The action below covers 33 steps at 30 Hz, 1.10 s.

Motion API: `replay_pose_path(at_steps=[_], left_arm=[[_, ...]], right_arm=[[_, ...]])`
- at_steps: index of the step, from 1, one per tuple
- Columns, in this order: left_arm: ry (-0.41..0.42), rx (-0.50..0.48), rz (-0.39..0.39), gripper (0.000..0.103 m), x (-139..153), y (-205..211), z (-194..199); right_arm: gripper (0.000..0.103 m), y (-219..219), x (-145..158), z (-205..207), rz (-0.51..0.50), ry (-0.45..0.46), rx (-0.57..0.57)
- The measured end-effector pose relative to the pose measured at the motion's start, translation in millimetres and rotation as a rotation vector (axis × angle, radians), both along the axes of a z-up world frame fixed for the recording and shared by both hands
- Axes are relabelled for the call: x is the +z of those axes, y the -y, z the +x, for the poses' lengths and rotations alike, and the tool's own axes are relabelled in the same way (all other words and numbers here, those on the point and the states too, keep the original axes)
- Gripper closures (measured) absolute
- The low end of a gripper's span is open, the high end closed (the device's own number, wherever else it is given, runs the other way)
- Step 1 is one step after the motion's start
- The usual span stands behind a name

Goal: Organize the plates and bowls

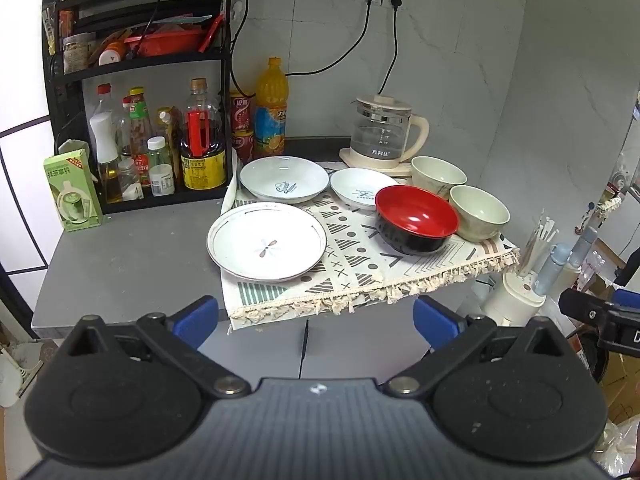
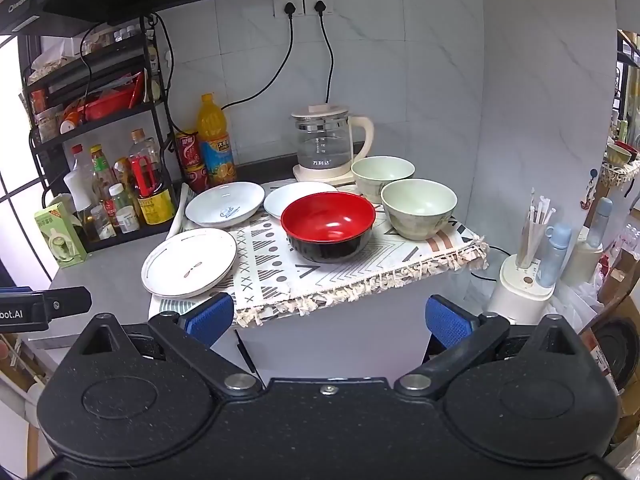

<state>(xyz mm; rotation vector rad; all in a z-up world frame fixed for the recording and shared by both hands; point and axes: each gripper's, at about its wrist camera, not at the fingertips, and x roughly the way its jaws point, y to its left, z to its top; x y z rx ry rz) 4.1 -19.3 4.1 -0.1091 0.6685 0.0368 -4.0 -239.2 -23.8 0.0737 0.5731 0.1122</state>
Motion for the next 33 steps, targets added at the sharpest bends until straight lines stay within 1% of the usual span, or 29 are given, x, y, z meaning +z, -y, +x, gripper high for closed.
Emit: replay_pose_path(at_steps=[33], left_arm=[[0.001,0.006,0.005,0.0,-2.9,-0.6,-6.7]], right_arm=[[0.0,3.0,-2.2,-2.5,-0.004,-0.011,0.017]])
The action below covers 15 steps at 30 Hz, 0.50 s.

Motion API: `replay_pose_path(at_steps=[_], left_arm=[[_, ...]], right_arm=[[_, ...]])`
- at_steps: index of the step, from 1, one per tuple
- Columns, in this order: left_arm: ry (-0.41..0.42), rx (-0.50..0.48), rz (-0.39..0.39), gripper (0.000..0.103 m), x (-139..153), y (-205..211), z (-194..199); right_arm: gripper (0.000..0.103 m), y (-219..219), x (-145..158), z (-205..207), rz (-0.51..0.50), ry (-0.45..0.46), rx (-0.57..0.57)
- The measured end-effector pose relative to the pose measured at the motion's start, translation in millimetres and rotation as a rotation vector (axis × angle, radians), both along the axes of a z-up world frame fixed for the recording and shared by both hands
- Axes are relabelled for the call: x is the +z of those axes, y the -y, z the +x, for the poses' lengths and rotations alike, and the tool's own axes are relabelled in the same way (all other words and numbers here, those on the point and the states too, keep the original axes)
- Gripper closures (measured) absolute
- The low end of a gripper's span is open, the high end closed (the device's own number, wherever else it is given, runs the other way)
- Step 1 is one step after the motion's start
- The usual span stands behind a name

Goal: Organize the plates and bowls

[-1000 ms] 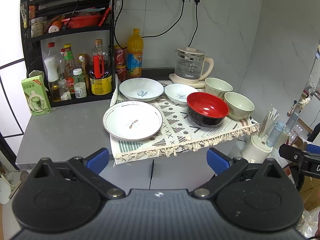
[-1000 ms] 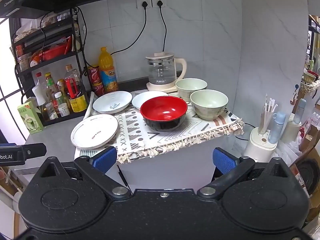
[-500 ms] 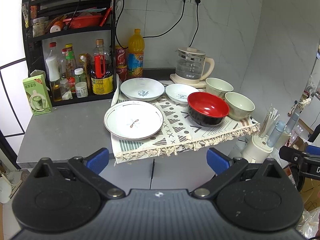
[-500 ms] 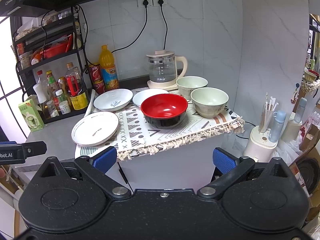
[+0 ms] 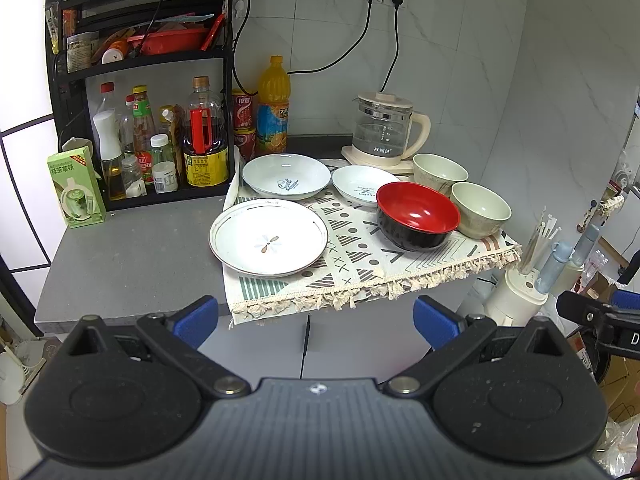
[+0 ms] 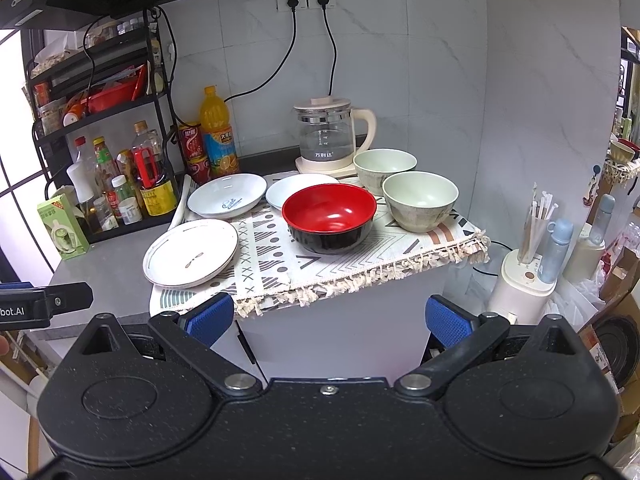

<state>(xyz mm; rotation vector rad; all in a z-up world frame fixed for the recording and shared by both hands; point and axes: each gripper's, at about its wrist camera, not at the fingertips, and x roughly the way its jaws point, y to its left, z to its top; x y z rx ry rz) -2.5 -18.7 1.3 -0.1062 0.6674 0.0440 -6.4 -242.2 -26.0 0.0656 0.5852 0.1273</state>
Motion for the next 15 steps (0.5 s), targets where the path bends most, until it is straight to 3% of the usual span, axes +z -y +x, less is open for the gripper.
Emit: replay_pose_path(at_steps=[15], left_arm=[[-0.003,0.019,0.006,0.0,-0.3,0.2,0.8]], right_arm=[[0.0,0.8,2.0,1.8,-0.006,-0.004,0.006]])
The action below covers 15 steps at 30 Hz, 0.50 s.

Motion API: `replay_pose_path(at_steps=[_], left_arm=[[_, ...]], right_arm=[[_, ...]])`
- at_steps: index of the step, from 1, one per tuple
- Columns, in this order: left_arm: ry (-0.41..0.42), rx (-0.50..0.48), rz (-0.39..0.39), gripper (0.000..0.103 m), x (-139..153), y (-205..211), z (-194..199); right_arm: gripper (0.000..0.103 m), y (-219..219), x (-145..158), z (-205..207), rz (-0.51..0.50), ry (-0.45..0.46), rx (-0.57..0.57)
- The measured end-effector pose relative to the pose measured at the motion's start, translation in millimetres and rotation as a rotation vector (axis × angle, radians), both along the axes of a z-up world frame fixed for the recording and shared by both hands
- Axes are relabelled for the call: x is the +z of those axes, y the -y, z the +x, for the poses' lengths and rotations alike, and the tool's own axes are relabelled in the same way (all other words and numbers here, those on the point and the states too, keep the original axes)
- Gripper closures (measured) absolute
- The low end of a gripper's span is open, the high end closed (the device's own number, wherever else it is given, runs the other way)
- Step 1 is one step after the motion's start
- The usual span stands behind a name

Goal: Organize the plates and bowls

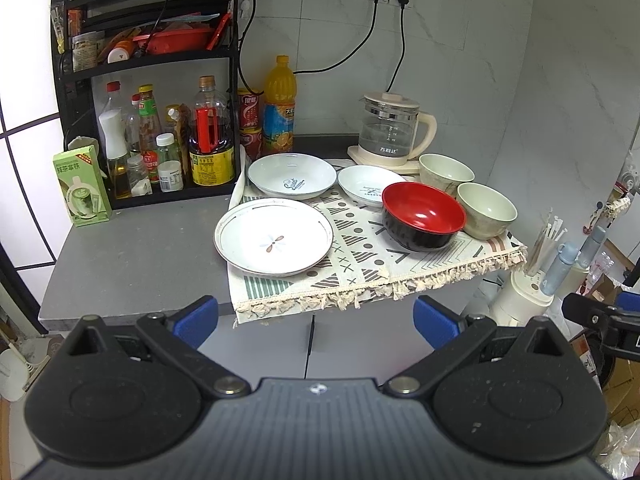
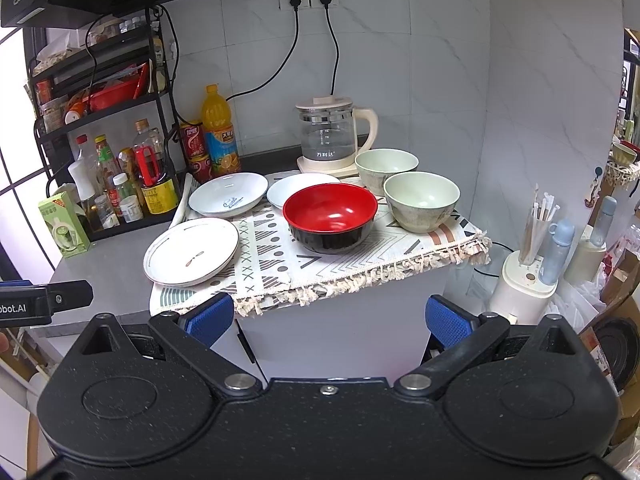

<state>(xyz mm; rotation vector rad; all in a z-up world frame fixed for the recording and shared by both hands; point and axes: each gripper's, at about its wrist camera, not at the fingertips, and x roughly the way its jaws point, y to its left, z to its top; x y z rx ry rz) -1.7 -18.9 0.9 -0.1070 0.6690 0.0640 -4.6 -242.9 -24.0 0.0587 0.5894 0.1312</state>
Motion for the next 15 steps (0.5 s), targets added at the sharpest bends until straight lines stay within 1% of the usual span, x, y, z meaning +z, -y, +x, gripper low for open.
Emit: replay_pose_path(at_steps=[5,10,15], left_arm=[[-0.006,0.001,0.002,0.0,-1.9,0.4,0.4],[-0.031,0.019,-0.025,0.001,-4.2,0.3,4.9],[-0.036,0.027,-0.009,0.001,-4.3,3.8,7.6]], right_arm=[[0.0,0.1,-0.5,1.8,0.001,-0.003,0.0],[0.0,-1.1,-3.0,6.7,-0.005,-0.016,0.007],[0.0,-0.7,-4.8,10.1,0.0,-0.012,0.011]])
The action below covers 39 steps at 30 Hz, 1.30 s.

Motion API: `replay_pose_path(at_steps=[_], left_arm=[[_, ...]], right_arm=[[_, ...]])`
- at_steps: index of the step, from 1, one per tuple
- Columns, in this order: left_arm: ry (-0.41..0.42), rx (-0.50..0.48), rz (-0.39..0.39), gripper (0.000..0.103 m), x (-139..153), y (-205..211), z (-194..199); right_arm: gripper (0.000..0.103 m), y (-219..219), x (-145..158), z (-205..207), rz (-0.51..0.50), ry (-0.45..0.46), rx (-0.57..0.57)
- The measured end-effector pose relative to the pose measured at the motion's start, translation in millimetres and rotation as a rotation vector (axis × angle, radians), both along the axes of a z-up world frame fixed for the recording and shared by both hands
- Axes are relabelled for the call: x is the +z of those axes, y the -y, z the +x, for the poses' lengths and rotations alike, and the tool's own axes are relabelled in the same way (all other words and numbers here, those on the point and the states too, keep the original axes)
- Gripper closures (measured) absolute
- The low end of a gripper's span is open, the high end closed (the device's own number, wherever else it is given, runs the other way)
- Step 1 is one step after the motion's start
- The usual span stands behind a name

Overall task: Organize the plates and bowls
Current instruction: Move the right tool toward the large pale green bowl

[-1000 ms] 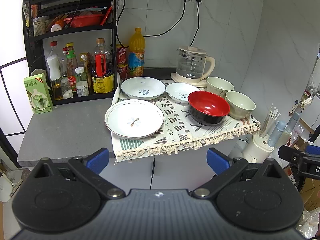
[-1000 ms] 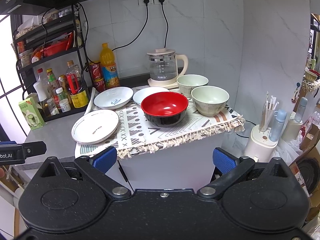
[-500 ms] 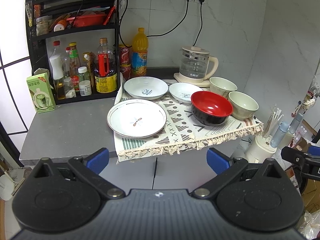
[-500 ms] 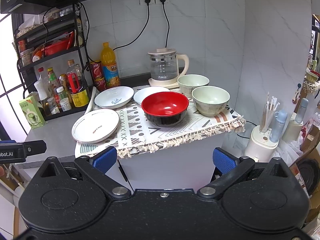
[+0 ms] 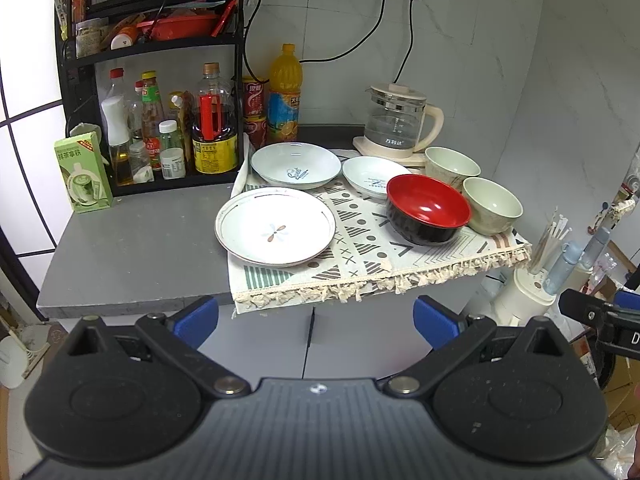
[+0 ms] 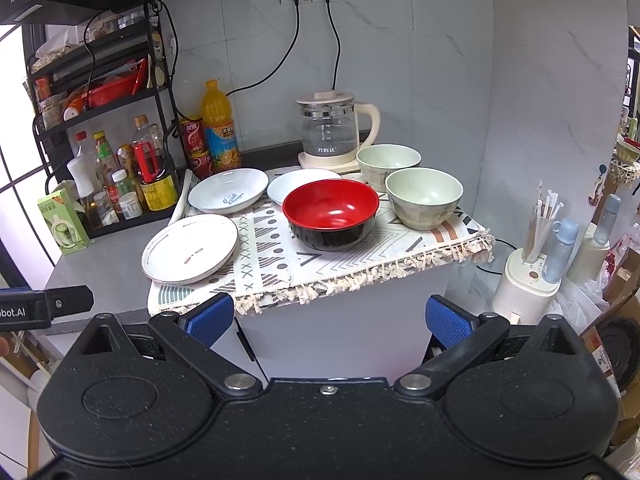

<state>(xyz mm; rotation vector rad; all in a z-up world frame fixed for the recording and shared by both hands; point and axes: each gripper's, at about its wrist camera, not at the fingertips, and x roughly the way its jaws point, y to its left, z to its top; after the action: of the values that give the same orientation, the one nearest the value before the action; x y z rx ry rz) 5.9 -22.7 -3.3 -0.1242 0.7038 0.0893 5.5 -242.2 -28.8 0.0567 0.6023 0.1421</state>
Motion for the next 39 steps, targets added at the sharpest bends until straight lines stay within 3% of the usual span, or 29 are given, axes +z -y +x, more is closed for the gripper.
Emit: replay_pose_path(at_steps=[19,39], left_arm=[[-0.011,-0.024,0.022,0.001,-4,13,58],[-0.086,-0.051,-0.043,0.001,-17,4,192]], right_arm=[[0.0,7,-1,44,0.024,-0.002,-0.007],[0.0,15,-5,149,0.034,-0.058,-0.04]])
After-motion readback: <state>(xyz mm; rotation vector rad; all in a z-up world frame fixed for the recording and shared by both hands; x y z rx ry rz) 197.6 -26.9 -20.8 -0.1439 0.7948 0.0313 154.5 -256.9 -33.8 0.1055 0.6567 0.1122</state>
